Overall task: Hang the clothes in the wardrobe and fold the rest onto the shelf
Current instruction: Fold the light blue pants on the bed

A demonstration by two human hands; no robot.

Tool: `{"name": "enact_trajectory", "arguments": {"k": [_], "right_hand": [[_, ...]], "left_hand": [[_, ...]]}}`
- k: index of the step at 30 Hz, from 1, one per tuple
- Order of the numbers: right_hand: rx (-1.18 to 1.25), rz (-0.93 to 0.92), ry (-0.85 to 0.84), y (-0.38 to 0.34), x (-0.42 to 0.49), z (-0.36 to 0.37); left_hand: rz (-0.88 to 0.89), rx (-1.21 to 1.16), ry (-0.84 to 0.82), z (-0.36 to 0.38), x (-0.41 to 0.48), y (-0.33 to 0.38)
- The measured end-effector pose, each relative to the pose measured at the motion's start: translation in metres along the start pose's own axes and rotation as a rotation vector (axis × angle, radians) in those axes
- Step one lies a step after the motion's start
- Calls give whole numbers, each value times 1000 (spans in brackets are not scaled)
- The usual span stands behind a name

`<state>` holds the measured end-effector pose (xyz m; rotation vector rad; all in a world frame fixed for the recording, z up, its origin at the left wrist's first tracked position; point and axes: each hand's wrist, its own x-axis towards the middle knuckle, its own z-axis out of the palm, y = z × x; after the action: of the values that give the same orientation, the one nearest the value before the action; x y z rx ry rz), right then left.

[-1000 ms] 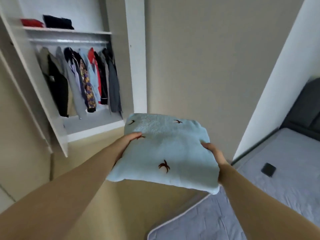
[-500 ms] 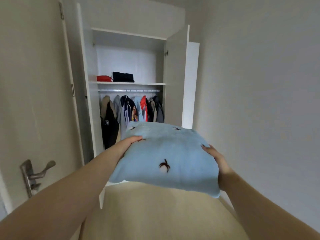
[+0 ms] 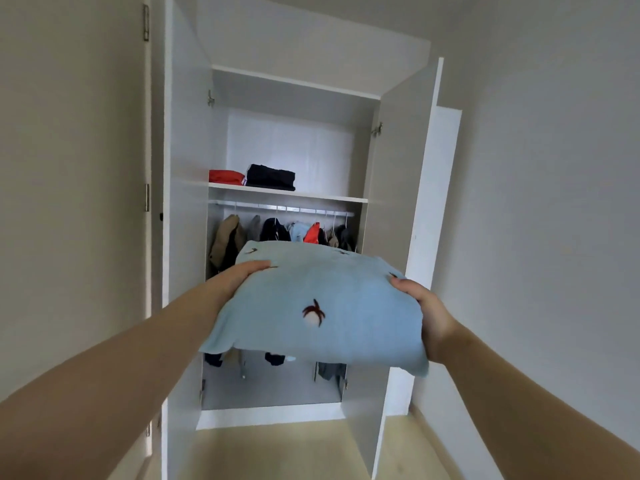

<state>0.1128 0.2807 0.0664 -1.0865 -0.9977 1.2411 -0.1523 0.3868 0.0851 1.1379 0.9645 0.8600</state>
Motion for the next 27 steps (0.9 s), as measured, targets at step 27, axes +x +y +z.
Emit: {"name": "enact_trajectory", "arguments": {"k": [27], "right_hand": [[-45, -241, -63, -144, 589, -100]], "left_hand": [[413, 243, 175, -15, 547, 238]]}}
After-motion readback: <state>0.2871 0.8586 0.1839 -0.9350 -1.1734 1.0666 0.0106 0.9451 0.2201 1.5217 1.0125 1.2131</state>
